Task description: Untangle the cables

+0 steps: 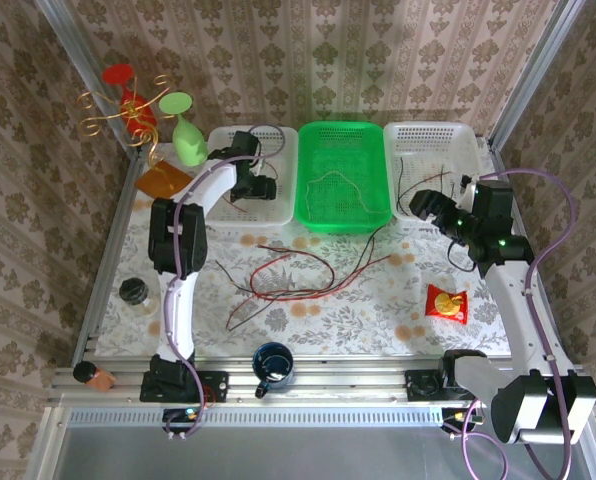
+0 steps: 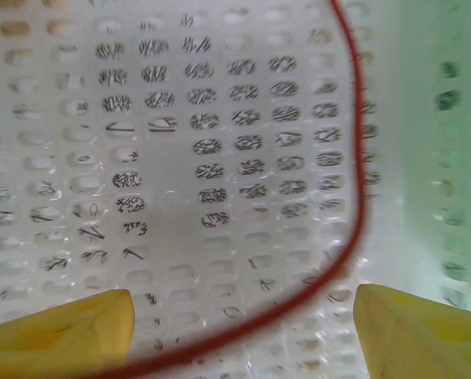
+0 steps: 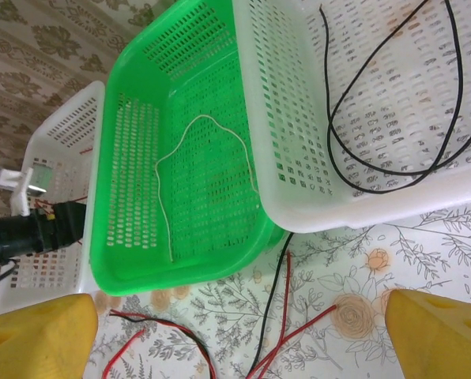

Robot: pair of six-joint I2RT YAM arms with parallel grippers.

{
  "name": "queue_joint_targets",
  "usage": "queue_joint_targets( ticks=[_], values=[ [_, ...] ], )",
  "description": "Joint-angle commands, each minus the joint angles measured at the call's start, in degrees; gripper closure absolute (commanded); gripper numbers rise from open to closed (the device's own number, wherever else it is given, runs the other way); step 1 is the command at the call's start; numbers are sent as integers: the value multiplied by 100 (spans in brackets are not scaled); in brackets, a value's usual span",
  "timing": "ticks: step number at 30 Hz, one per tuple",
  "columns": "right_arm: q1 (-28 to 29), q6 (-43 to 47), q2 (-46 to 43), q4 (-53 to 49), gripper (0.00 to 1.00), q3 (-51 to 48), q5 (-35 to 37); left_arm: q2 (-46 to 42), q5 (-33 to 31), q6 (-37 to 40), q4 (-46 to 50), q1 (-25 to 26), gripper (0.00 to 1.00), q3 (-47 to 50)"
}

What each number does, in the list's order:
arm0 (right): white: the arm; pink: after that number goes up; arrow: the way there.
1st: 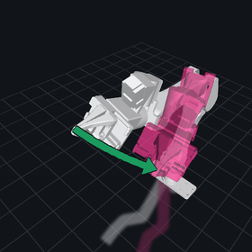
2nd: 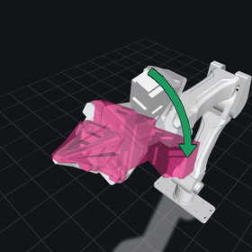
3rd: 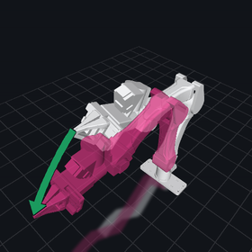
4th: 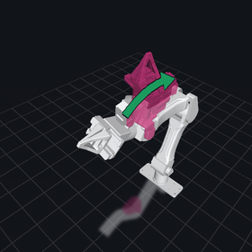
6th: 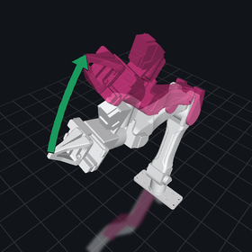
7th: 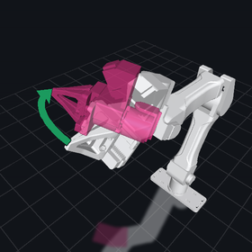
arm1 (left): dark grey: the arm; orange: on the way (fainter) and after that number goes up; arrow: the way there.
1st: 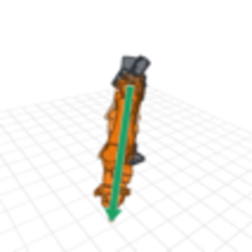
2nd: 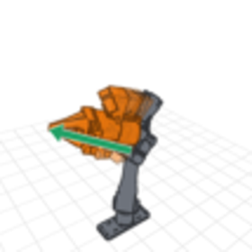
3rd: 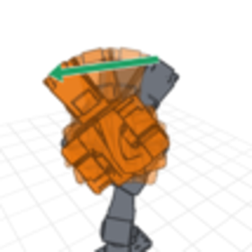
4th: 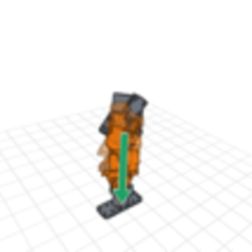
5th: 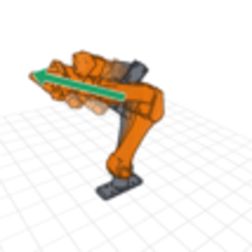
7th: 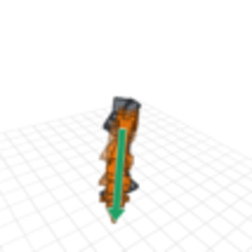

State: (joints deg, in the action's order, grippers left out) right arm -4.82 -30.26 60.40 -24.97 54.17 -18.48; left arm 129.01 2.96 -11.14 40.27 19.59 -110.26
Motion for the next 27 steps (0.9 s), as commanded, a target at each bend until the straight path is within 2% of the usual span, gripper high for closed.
queue_joint_targets(
  ticks=[1, 5, 7, 9, 13, 17, 23, 27],
  values=[
    [122, -76, 68, -300, 6, -4, -21, -1014, -343, 328, -56, 276, 25, -72],
    [343, -289, 77, -419, 7, -233, 168, -1581, -776, 598, 140, 566, 25, -79],
    [385, -440, 68, -484, 8, -478, 334, -1869, -1336, 915, 79, 948, 25, 141],
    [385, -545, 81, -551, 10, -649, 549, -2125, -1582, 1116, -49, 1270, 25, 509],
    [437, -1108, 212, -959, 14, -784, 859, -2576, -1524, 984, -366, 1817, 25, 1406],
    [704, -1736, 257, -769, 19, -1080, 951, -2920, -1491, 755, -1004, 2393, 26, 2485],
    [1387, -3160, 313, -413, 36, -1421, 1477, -3363, -1583, 331, -1736, 3241, 27, 3595],
    [1848, -3551, 535, -252, 45, -1414, 1780, -3558, -1381, -253, -2144, 3592, 28, 4201]
  ],
)
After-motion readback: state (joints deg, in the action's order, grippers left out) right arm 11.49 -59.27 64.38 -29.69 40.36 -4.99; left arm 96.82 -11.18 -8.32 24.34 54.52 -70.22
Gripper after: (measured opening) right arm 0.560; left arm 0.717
